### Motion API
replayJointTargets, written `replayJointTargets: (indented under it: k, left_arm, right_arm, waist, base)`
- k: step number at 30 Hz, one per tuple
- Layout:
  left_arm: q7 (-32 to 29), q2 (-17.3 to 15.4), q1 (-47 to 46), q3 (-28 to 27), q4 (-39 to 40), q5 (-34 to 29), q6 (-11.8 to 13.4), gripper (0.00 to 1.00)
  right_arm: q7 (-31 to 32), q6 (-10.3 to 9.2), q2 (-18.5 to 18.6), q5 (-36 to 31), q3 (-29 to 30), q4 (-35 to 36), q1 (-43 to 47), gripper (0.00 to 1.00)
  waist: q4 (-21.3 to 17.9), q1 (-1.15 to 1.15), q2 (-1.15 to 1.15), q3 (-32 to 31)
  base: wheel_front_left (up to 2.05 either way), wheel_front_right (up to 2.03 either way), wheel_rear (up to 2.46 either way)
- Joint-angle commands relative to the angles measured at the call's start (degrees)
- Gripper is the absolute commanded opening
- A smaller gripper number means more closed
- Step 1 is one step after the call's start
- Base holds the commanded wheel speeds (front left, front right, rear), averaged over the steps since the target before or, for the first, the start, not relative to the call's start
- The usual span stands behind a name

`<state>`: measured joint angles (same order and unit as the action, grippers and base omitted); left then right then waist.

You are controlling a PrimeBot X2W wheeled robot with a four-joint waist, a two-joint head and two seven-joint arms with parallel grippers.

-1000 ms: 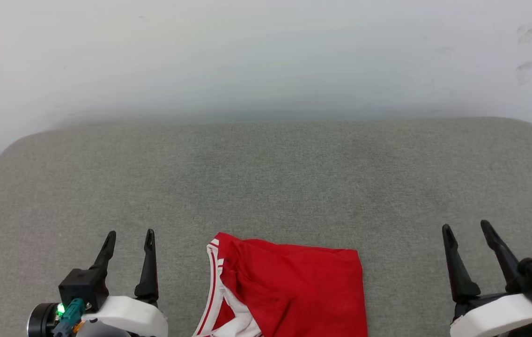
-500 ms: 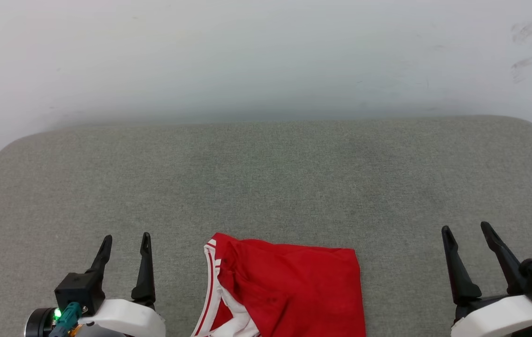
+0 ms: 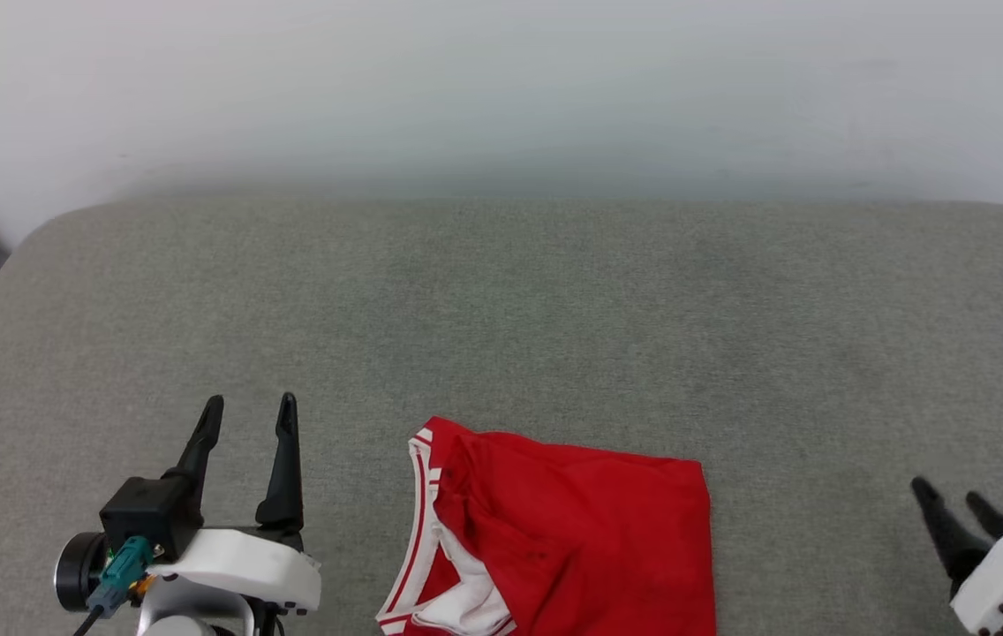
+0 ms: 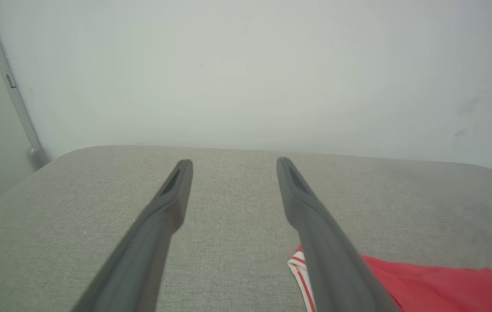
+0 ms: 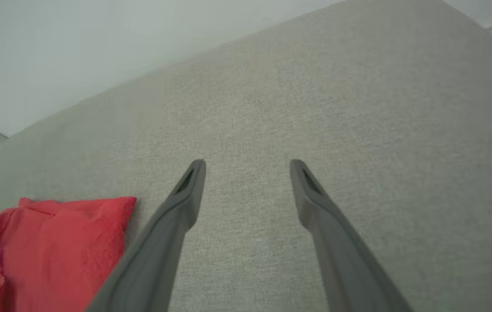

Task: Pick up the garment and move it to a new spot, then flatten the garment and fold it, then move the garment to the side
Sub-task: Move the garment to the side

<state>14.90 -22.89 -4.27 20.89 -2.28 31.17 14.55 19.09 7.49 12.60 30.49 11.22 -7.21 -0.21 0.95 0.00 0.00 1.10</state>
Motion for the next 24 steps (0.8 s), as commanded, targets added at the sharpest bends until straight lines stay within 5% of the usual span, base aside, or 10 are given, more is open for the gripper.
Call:
replayJointTargets:
  k: [1, 8, 16, 17, 19, 24]
  left_arm:
    - [0.39, 0.42, -0.86, -0.33, 0.12, -0.58, -0.37, 1.0]
    - [0.34, 1.7, -2.11, -1.48, 0.36, -2.06, -1.48, 1.0]
    - [0.28, 2.38, -3.33, -1.5, -0.51, -2.96, -2.49, 1.0]
    - [0.28, 2.4, -3.49, -1.41, -0.62, -3.09, -2.72, 1.0]
    - [0.28, 2.36, -3.83, -1.2, -0.96, -3.25, -2.85, 1.0]
    - [0.28, 2.16, -4.13, -1.27, -1.61, -3.54, -2.89, 1.0]
  right_arm:
    - [4.69, -0.01, 0.52, 2.52, -1.23, -2.27, -0.89, 1.0]
    - [23.8, 0.0, -2.74, 16.72, -5.06, -8.62, -3.4, 1.0]
    - [25.94, -0.01, -5.62, 26.4, -11.64, -10.69, -6.97, 1.0]
    - [25.8, -0.01, -5.36, 26.89, -12.22, -11.24, -7.35, 0.8]
    - [25.44, 0.0, -5.03, 28.14, -13.34, -12.13, -8.15, 0.0]
    - [23.58, 0.0, -3.44, 29.47, -15.56, -11.6, -9.66, 0.0]
  waist:
    - [1.74, 0.0, 0.0, 1.56]
    - [4.75, 0.0, 0.0, 4.29]
    - [5.87, 0.0, 0.0, 6.52]
    - [5.95, 0.0, 0.0, 6.61]
    - [6.05, 0.0, 0.0, 6.63]
    - [5.79, 0.0, 0.0, 5.84]
  base:
    - [0.0, 0.0, 0.0]
    - [0.0, 0.0, 0.0]
    - [0.0, 0.0, 0.0]
    - [0.0, 0.0, 0.0]
    - [0.0, 0.0, 0.0]
    - [0.0, 0.0, 0.0]
